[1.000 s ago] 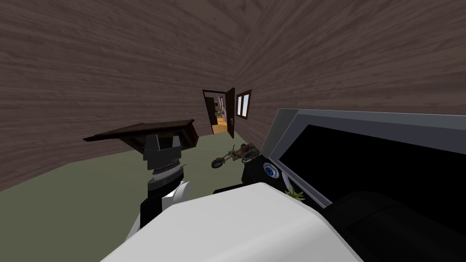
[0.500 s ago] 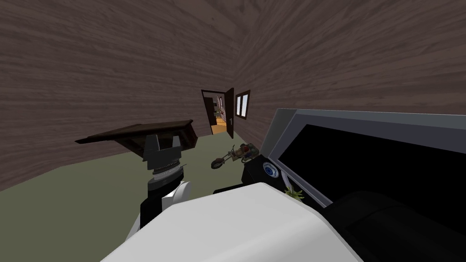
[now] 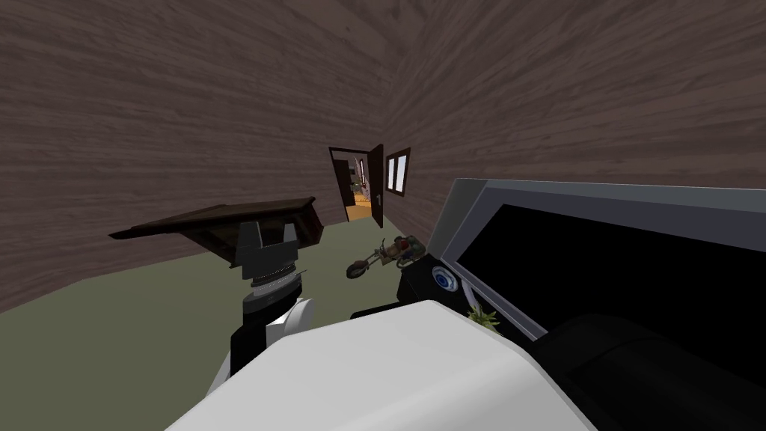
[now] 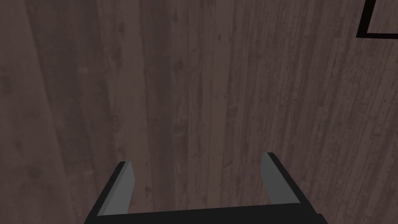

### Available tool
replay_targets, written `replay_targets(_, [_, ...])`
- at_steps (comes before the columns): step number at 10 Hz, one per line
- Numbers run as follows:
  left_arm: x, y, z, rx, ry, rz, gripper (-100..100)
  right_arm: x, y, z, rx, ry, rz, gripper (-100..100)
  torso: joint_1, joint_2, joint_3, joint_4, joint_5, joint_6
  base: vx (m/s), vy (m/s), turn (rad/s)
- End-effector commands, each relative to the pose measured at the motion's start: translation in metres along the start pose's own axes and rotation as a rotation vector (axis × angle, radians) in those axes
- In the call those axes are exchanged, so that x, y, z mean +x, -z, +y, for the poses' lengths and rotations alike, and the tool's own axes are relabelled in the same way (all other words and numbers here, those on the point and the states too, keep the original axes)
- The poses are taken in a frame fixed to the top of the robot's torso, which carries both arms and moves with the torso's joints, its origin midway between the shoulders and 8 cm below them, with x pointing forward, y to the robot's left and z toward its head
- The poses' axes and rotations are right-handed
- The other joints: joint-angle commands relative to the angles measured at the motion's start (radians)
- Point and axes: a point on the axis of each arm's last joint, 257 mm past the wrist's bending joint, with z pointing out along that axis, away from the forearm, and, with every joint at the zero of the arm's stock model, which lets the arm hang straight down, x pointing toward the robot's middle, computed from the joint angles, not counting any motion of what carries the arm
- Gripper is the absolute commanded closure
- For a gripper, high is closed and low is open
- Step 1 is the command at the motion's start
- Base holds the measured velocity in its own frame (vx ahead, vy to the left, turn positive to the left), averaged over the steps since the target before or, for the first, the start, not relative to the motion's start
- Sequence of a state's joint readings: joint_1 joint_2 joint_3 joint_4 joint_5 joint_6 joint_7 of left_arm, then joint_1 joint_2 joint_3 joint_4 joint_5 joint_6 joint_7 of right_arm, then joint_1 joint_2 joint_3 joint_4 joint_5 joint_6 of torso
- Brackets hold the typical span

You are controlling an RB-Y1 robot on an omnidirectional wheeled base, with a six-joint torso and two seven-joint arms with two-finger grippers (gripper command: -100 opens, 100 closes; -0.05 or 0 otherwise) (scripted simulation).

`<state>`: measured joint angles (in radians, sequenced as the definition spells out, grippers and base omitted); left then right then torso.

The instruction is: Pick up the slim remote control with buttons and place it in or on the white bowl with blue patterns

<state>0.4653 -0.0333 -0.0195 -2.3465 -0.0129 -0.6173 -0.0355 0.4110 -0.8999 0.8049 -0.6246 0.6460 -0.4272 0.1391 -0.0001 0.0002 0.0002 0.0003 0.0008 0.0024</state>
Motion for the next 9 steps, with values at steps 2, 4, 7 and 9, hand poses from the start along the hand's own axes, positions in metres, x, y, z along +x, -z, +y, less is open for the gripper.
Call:
replay_targets(2, [0.0,0.0,0.0,0.0,0.0,0.0,0,0.027,0.022,-0.032,0.044,0.017,0.053,100,0.006,0.0,0.0,-0.001,0.002,0.001,0.012,0.125,-0.006])
replay_targets(4, [0.0,0.0,0.0,0.0,0.0,0.0,0,0.027,0.022,-0.032,0.044,0.017,0.053,100,0.007,0.0,0.0,0.0,0.002,0.0,-0.008,0.047,-0.003])
replay_targets(7, [0.0,0.0,0.0,0.0,0.0,0.0,0,0.048,0.045,-0.061,0.081,0.031,0.102,100,0.01,-0.003,-0.002,-0.001,0.004,0.0,0.035,0.104,0.002])
replay_targets(9, [0.0,0.0,0.0,0.0,0.0,0.0,0,0.061,0.067,-0.086,0.105,0.043,0.143,100,0.007,-0.004,-0.002,-0.001,0.004,-0.001,0.098,0.09,0.025])
